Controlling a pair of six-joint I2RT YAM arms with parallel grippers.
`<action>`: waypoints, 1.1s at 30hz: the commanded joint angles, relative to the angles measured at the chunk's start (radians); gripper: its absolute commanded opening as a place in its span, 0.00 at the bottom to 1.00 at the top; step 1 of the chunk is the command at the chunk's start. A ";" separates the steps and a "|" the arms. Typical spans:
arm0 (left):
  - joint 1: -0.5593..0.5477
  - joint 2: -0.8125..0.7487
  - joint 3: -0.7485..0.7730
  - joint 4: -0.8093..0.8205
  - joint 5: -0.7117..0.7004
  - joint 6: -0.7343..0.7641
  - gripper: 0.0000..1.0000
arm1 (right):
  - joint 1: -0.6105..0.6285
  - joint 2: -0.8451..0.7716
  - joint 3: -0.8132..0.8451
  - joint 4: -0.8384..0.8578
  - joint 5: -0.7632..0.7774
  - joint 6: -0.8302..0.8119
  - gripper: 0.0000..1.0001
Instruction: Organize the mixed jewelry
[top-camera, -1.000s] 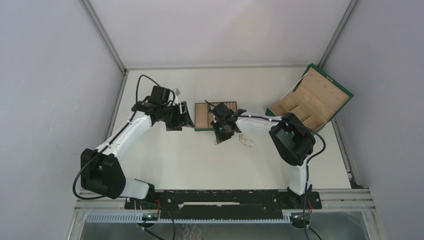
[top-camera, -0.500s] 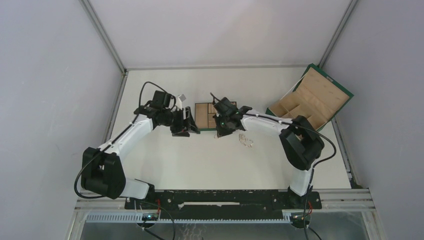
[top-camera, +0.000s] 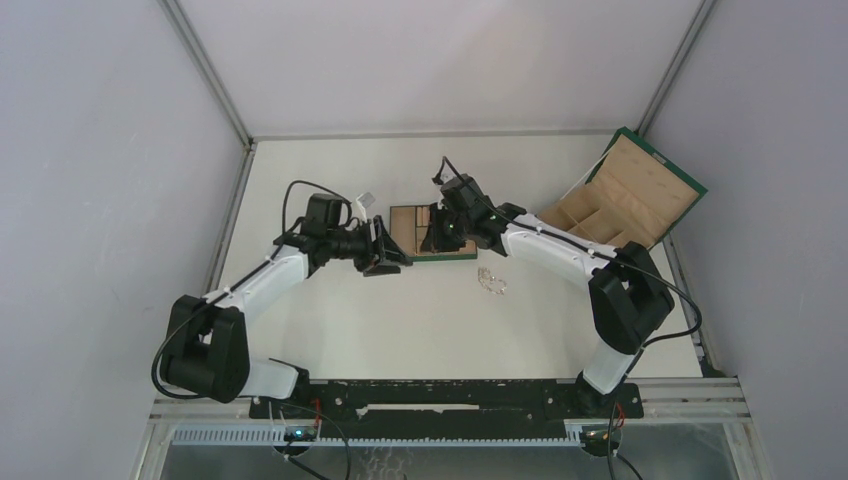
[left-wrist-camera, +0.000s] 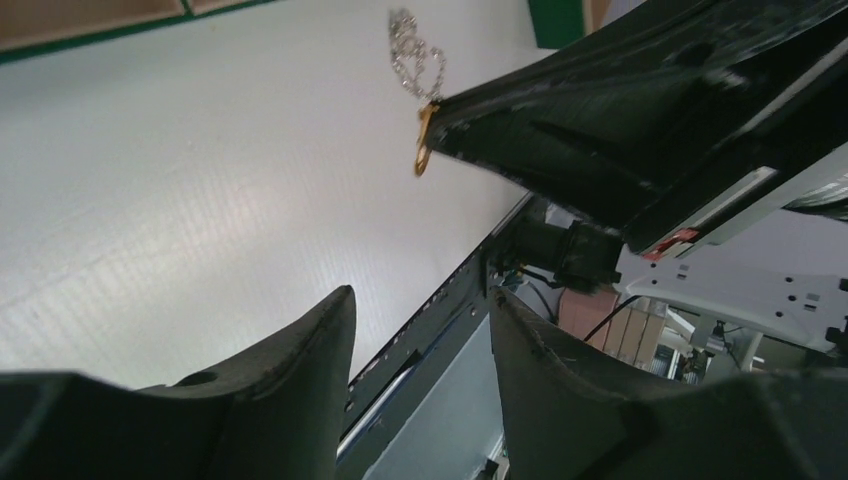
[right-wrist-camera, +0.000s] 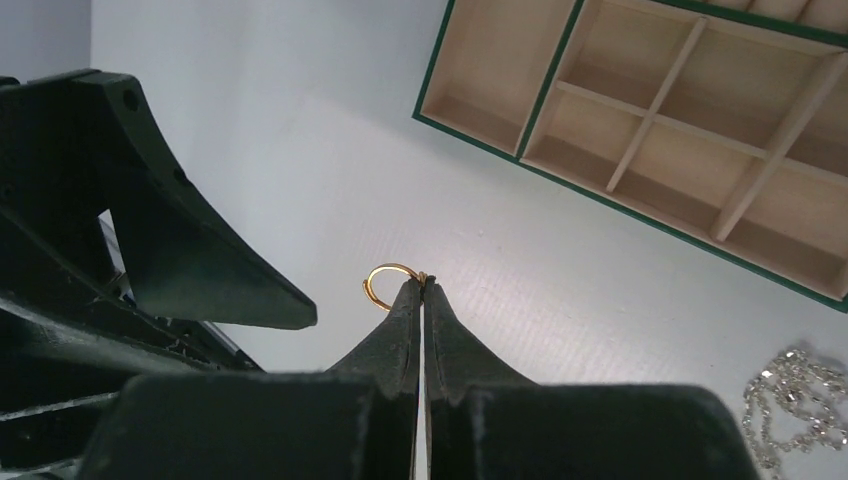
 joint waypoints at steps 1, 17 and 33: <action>-0.004 -0.021 0.009 0.159 0.054 -0.088 0.55 | 0.002 -0.024 0.025 0.038 -0.048 0.030 0.00; -0.004 0.070 0.064 0.159 0.021 -0.085 0.22 | 0.007 -0.024 0.025 0.066 -0.121 -0.003 0.00; -0.004 0.095 0.077 0.172 0.058 -0.088 0.00 | -0.013 -0.037 0.025 0.063 -0.169 0.012 0.01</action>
